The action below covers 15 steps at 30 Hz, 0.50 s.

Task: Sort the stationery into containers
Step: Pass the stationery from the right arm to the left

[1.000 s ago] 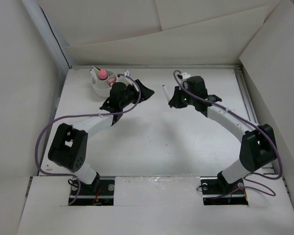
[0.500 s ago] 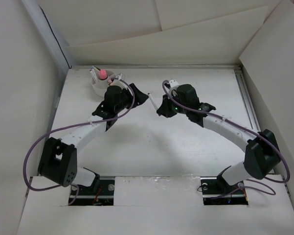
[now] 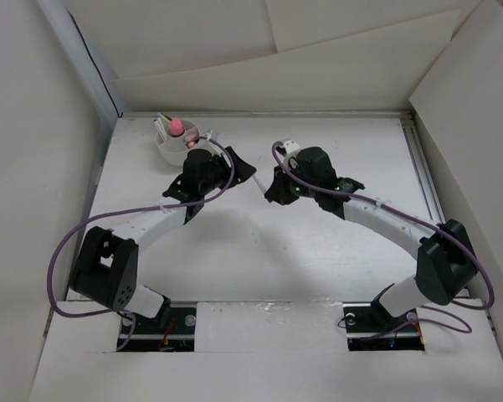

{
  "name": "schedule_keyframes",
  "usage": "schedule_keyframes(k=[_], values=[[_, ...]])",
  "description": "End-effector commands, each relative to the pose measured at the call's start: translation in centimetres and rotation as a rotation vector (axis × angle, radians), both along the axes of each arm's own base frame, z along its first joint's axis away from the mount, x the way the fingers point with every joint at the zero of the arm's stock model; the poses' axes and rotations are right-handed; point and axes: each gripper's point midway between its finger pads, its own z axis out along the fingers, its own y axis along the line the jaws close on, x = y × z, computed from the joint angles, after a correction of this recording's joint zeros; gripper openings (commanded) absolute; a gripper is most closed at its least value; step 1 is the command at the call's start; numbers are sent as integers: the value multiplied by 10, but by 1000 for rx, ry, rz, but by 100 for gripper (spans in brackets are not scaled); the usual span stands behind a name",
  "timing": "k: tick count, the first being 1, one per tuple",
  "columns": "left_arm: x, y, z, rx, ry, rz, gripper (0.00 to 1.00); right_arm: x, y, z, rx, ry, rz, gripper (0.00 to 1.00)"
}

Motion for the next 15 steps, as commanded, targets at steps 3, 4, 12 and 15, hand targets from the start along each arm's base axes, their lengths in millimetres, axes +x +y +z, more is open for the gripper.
schedule_keyframes(k=[3,4,12,15], values=[[6,-2,8,-19,-40,4,50,1,15,11,34,-55,36,0],[8,-3,15,-26,-57,4,48,3,17,11,34,-55,36,0],[10,-8,13,-56,-45,-6,19,2,19,4,27,-37,45,0],[11,-9,11,-51,-36,-5,6,2,18,8,32,-45,45,0]])
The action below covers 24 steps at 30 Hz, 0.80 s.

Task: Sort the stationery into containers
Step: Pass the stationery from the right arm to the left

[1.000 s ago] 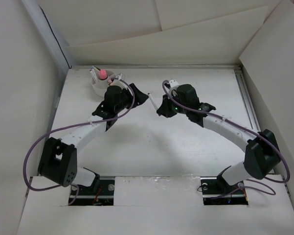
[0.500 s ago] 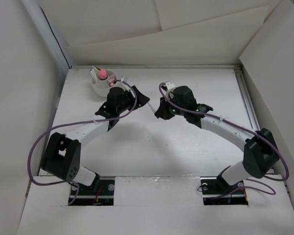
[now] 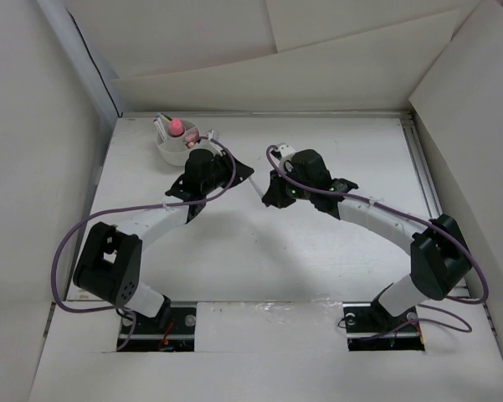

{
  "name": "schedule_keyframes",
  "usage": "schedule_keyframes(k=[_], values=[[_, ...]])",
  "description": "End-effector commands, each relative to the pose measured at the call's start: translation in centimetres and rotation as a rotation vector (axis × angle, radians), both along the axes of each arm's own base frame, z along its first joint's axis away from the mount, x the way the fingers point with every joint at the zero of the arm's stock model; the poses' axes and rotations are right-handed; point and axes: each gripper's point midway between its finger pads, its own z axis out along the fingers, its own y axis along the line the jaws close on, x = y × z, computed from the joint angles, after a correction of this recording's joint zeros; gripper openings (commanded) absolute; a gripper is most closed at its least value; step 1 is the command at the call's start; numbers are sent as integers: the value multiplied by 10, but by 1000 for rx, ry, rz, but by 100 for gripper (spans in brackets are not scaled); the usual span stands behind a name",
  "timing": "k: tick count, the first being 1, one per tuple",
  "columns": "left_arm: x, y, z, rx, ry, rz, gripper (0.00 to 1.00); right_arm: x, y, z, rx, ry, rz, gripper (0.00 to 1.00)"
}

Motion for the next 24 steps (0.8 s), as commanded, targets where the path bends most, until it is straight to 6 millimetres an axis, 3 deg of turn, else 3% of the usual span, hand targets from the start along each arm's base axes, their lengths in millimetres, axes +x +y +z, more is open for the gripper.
schedule_keyframes(k=[1,2,9,12,13,15,21,24], values=[[6,-3,14,-15,-45,-4,6,6,11,25,56,-78,21,0],[6,-3,14,-15,-45,-4,1,6,11,25,56,-78,21,0],[8,-2,22,-16,-54,6,0,7,6,29,52,-96,-3,7],[9,0,20,-9,-47,15,0,7,6,29,52,-96,-3,24],[11,0,23,-8,-50,24,0,7,6,29,52,-96,-3,37],[12,0,26,-1,-56,21,0,7,6,29,52,-96,-3,44],[17,2,26,4,-59,40,0,6,5,37,64,-111,-3,52],[25,13,21,19,-45,82,0,6,0,42,71,-120,-12,53]])
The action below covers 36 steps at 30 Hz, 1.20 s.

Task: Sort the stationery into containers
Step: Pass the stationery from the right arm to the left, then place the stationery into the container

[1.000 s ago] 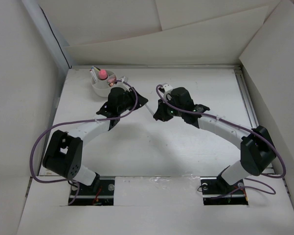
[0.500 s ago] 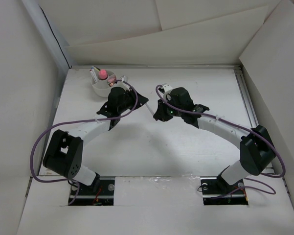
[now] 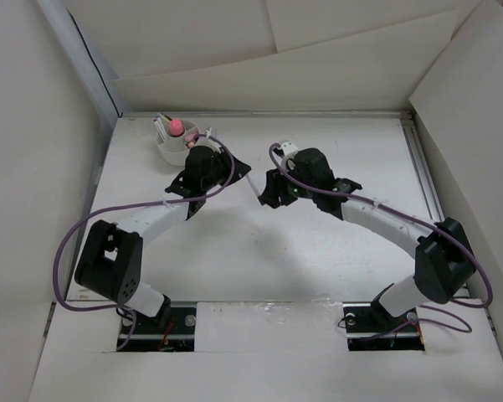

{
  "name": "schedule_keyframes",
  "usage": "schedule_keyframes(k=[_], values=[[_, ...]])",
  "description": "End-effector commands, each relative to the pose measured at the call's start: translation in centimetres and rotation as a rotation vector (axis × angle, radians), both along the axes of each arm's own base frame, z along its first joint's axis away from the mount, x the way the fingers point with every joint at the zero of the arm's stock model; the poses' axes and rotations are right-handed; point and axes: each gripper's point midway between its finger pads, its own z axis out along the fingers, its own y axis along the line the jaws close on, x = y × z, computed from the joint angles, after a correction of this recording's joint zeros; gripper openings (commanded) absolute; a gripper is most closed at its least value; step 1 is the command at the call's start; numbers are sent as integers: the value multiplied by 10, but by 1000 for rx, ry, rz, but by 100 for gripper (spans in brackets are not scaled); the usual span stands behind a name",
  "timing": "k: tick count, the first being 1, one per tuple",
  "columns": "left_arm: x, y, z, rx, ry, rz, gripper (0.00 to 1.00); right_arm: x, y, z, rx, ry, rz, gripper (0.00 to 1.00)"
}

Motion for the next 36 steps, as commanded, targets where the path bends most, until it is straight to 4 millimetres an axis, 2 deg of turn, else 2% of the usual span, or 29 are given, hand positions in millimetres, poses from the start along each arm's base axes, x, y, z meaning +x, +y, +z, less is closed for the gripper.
schedule_keyframes(k=[1,4,5,6,7,11,12,13,15,16,17,18,19,20,21,22,23,25,26,27,29,30,31,32,33,35,36], values=[[19,12,21,1,-56,51,0,7,-1,33,64,-95,-9,54],[36,40,31,20,-58,151,0,6,-6,36,76,-99,-23,54],[43,55,37,28,-70,208,0,9,-9,36,76,-100,-32,54],[47,62,52,22,-94,233,0,8,-9,40,81,-107,-32,54],[51,68,55,15,-91,257,0,8,-11,36,77,-96,-44,54],[68,107,89,-10,-134,375,0,10,-12,42,86,-115,-54,54],[74,125,94,-16,-133,425,0,10,-12,42,86,-115,-54,54],[78,133,107,-25,-158,444,0,10,-12,42,86,-115,-54,54],[87,151,106,-21,-142,496,0,10,-12,42,86,-115,-54,54],[92,167,120,-27,-170,537,0,11,-13,42,82,-117,-62,54],[96,178,116,-13,-151,568,0,11,-13,42,82,-117,-62,54],[98,189,121,-17,-152,609,0,11,-13,42,82,-117,-62,54],[103,213,119,-6,-146,669,0,12,-14,42,79,-120,-70,54],[107,225,120,-14,-143,697,0,11,-15,38,78,-107,-74,54],[108,238,129,-19,-161,723,0,11,-15,38,78,-106,-75,54],[110,253,127,-9,-151,761,0,11,-15,38,78,-106,-75,54],[113,280,127,-1,-152,824,0,11,-15,38,78,-106,-75,54],[116,306,134,46,-160,881,0,11,-15,38,78,-106,-75,54],[120,328,129,78,-155,938,0,11,-15,38,78,-106,-75,54],[123,337,138,101,-168,962,0,12,-14,39,84,-114,-75,54],[131,354,128,171,-150,1002,0,12,-14,40,89,-107,-79,54],[135,363,139,187,-175,1028,0,12,-14,40,89,-107,-79,54],[138,368,140,208,-179,1041,0,11,-14,43,94,-114,-79,56],[141,371,137,242,-172,1043,0,12,-18,39,88,-108,-88,56],[147,378,128,266,-156,1064,0,12,-19,44,96,-117,-88,56],[154,383,131,278,-164,1082,0,10,-18,48,105,-122,-80,56],[160,386,119,304,-144,1084,0,8,-19,43,98,-113,-80,56]])
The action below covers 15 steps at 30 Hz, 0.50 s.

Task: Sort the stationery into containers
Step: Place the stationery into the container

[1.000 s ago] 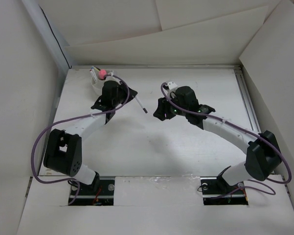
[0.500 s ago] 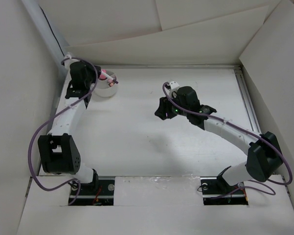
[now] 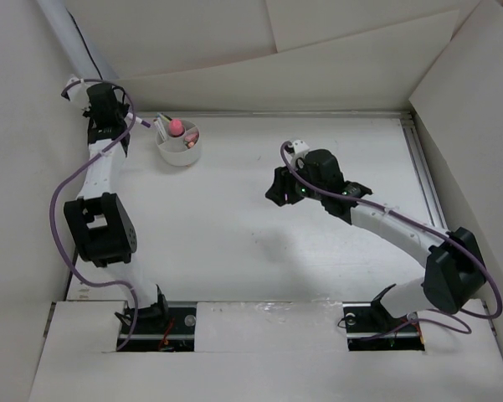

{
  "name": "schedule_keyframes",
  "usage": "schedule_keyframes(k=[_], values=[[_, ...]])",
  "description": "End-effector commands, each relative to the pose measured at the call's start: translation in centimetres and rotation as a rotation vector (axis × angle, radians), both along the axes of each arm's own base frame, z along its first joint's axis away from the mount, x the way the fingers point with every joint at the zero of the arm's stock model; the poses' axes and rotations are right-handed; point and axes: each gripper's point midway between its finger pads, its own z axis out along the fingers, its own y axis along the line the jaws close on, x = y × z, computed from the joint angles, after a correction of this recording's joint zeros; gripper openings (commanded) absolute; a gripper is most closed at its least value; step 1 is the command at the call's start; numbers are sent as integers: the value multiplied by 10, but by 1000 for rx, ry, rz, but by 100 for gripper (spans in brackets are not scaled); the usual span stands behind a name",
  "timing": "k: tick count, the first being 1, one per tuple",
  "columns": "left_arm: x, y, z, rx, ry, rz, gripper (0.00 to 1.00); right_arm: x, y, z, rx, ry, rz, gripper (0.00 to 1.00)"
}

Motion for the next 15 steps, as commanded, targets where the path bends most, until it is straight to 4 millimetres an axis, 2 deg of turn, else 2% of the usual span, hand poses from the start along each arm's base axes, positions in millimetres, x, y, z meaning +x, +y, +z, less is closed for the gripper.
schedule_keyframes(k=[1,6,8,9,11,12,13,15], values=[[9,13,14,79,3,48,0,6,-3,33,73,-83,-10,56],[27,9,2,106,-1,47,0,4,-4,29,81,-63,-6,56],[35,-2,-7,115,11,30,0,3,-5,33,86,-71,-6,56],[39,0,1,119,-6,40,0,3,-5,33,86,-71,-6,56],[45,-1,-8,115,6,29,0,3,-5,37,92,-78,-6,56],[47,-1,-1,118,-13,30,0,3,-5,37,92,-78,-6,56],[50,-2,-9,114,-1,20,0,2,-6,40,97,-86,-6,56],[54,-7,-9,115,-8,11,0,3,-5,42,102,-94,-6,56]])
